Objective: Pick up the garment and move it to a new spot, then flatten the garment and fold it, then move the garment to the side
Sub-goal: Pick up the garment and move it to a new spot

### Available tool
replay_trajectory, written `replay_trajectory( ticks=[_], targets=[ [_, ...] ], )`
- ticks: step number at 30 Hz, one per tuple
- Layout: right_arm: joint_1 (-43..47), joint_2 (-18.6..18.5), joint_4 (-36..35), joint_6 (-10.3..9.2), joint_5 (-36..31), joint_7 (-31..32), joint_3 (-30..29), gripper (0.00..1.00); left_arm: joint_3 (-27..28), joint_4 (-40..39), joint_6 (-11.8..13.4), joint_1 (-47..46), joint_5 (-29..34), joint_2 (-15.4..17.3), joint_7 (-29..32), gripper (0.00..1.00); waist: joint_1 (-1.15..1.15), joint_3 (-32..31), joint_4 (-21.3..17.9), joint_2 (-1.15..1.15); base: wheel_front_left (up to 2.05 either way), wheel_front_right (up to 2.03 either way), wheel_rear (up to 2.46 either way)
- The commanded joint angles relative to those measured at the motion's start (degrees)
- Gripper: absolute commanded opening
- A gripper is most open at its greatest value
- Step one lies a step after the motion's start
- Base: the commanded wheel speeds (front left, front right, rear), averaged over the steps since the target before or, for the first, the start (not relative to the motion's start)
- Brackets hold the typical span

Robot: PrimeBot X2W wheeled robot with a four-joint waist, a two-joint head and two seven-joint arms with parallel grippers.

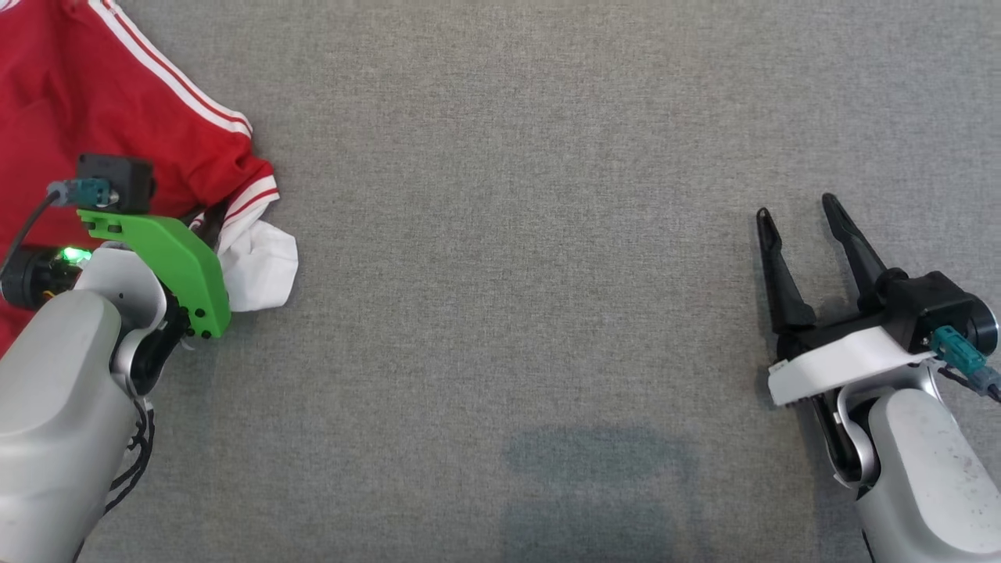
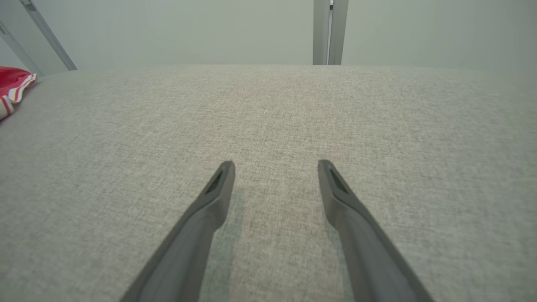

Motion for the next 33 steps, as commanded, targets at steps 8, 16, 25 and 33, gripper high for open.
replay_trajectory(
  ticks=[8,16,25,33],
  targets=[
    [3.6,2.1,1.0,0.0,0.7,-0.2,-0.4,1.0,2.5,-8.4,0.5,1.5,-1.0,4.8,-6.7,0.0,0.0,-7.9,0.9,0.0,0.0,0.0,0.0],
    [6.0,3.6,1.3,0.0,1.1,-0.2,-0.5,1.0,6.4,-26.6,3.8,0.2,-0.5,12.3,-5.9,0.0,0.0,-13.3,-0.8,0.0,0.0,0.0,0.0],
    [7.9,5.2,1.2,0.0,1.6,-0.2,-1.9,1.0,10.5,-48.4,9.1,-1.7,-3.7,14.2,-2.0,0.0,0.0,-17.1,-6.6,0.0,0.0,0.0,0.0],
    [7.7,6.2,0.7,0.0,1.6,-0.2,-1.8,1.0,8.2,-58.9,12.6,-1.2,-6.8,10.2,2.3,0.0,0.0,-17.8,-15.6,0.0,0.0,0.0,0.0]
  ],
)
